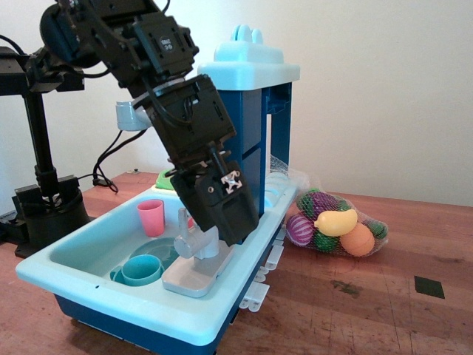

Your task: Turn lever vertical to front

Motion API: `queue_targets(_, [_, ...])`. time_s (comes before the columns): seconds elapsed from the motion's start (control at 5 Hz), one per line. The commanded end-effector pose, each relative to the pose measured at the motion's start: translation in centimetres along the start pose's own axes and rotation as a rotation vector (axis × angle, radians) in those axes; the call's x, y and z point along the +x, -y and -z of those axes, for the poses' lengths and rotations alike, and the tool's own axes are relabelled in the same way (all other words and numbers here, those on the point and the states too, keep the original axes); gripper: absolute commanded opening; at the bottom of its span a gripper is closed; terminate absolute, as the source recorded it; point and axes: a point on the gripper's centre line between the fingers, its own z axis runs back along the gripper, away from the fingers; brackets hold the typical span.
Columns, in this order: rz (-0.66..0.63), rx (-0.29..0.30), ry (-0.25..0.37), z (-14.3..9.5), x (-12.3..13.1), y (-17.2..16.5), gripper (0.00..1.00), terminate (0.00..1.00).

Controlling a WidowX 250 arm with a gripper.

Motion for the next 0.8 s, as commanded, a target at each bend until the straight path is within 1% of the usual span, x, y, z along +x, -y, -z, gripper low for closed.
queue_targets(0.0, [-0.048,-0.050,0.023,-2.5,0.4,-1.8,1.00,0.00])
queue_targets(0.2, [-0.064,-0.033,0.038,-3.4,0.0,-3.8,1.00,0.00])
queue_targets(0.4, [-0.089,-0.031,0.055,-3.5,-0.7,-6.0,1.00,0.00])
queue_targets(0.6, [-0.089,-0.031,0.041,-2.9,-1.2,-6.6,1.00,0.00])
